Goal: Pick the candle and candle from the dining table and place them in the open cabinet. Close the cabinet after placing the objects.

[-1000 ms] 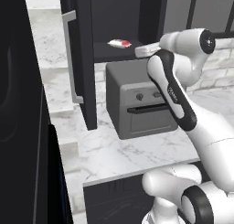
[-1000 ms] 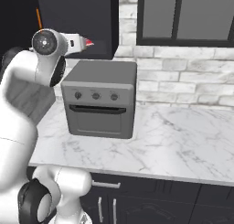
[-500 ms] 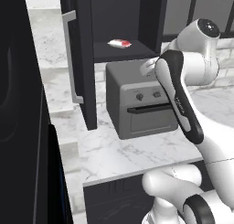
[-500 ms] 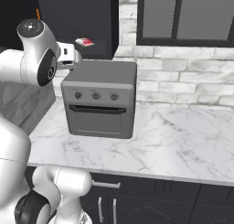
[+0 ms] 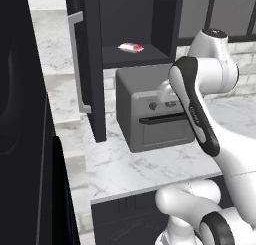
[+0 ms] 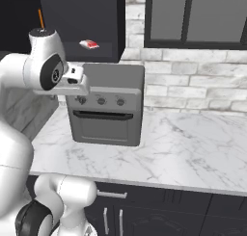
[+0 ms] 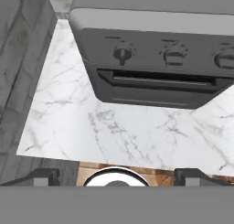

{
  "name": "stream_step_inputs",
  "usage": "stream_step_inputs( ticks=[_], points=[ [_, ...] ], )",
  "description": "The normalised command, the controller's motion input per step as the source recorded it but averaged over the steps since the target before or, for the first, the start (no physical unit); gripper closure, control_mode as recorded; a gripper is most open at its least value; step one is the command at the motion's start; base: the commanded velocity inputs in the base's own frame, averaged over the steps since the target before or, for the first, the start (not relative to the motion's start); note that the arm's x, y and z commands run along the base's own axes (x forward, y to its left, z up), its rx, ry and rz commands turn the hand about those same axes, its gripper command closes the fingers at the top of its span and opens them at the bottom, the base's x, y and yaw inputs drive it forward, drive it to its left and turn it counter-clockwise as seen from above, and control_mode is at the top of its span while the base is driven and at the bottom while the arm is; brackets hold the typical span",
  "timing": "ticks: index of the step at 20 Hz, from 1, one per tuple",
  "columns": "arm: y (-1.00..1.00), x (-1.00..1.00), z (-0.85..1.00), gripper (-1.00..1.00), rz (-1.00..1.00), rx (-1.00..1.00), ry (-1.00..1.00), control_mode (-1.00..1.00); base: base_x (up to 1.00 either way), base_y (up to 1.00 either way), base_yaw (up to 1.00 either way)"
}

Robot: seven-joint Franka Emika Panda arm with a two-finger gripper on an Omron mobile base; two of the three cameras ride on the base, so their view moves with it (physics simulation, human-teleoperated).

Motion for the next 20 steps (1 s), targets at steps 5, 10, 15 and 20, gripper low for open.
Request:
stream_step_inputs(
  ticks=[5,10,15,20],
  points=[
    [-0.05,-0.21,-0.46,-1.0,-0.02,0.0,0.13,-1.0,0.0,0.0,0.0],
    [0.0,-0.17,-0.15,-1.0,0.0,0.0,0.0,-1.0,0.0,0.0,0.0],
    [0.0,-0.14,0.0,-1.0,0.0,0.0,-0.03,-1.0,0.0,0.0,0.0],
    [0.0,-0.05,0.0,-1.0,0.0,0.0,-0.02,-1.0,0.0,0.0,0.0]
  ],
)
